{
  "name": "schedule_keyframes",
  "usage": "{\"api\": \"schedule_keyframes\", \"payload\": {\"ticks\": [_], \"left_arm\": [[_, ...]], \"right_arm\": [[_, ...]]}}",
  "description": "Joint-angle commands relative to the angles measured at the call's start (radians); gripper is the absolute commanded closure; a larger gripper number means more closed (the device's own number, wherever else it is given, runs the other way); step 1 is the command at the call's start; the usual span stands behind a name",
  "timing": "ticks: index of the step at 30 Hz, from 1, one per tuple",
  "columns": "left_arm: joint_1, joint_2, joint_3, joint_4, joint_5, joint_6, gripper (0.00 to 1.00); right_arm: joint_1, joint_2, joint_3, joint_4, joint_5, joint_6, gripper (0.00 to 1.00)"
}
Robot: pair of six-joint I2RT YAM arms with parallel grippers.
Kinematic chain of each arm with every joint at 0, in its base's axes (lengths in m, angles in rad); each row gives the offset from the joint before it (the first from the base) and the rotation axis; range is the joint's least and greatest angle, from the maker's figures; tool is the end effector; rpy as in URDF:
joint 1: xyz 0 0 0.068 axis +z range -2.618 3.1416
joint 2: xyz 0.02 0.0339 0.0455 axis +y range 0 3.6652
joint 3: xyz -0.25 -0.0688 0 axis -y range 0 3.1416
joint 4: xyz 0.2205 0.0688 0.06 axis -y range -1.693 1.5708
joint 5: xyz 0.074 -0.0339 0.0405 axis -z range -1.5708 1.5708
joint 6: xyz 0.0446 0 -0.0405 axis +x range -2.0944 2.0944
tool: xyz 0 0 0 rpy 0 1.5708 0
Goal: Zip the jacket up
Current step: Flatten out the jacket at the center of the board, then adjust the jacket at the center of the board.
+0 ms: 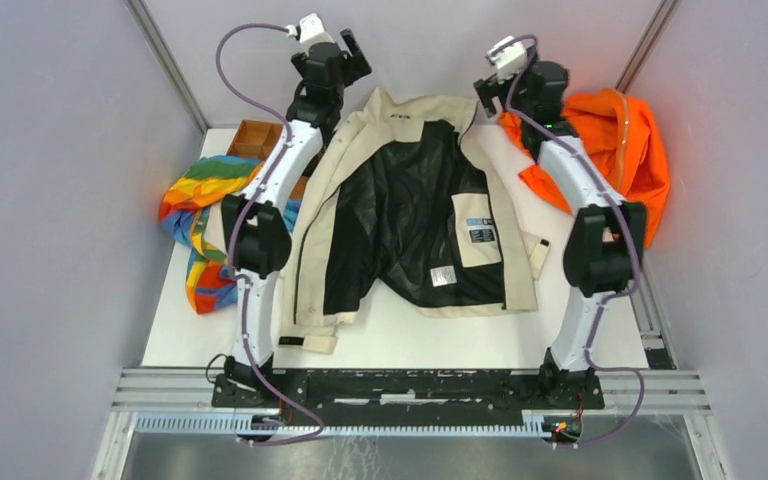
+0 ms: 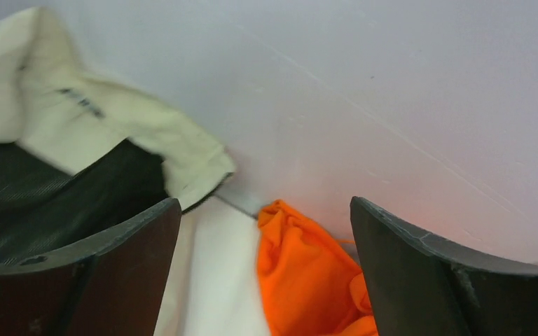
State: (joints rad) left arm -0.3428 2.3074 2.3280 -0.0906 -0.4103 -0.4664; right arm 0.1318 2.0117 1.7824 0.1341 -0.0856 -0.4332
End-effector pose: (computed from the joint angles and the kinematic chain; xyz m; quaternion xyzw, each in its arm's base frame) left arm 0.4974 -0.1586 0.3552 -0.1829 0.7061 -0.1258 0.6724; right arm 0.4684 0.0659 0.3366 -0.2337 0.7019 -0.0696 0.6692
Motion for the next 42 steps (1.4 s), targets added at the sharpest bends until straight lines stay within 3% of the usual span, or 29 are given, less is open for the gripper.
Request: {"api": "schedule_keyframes", "payload": {"ticks": [1,5,9,14,19,25,32,42], "left_arm": [[0.01,-0.36,-0.265,-0.04,0.278,0.165,0.0],[0.04,-0.639,-0.625,-0.092,0.508,0.141,0.0],[0.055,-0.95,-1.007,-0.146,0.591,0.09,0.0],[0.058,-1.334,-1.368,-0.246,0.563,-0.039,0.03],[0.058,-1.53,-1.499,-0.498,0.467,-0.077,0.08],[0.057,-1.524,-1.576,-0.588,0.457,-0.063,0.1],[0.059,-1.359,-1.623,-0.506,0.436,-0.052,0.07],[0.085,-1.223,-1.634,-0.444,0.368,0.011,0.05]], "right_arm": [[-0.082,-0.268,-0.151,-0.082,-0.543,0.066,0.02],[-0.154,-0.436,-0.335,-0.187,-0.87,0.114,0.02],[-0.223,-0.615,-0.58,-0.228,-1.023,0.133,0.02],[-0.262,-0.788,-0.799,-0.41,-1.026,-0.038,0.02],[-0.262,-0.911,-0.943,-0.521,-0.996,-0.095,0.02],[-0.27,-1.031,-1.075,-0.495,-0.964,-0.052,0.02],[-0.317,-1.079,-1.163,-0.372,-1.003,0.075,0.02],[-0.317,-1.117,-1.259,-0.283,-1.02,0.114,0.02]]}}
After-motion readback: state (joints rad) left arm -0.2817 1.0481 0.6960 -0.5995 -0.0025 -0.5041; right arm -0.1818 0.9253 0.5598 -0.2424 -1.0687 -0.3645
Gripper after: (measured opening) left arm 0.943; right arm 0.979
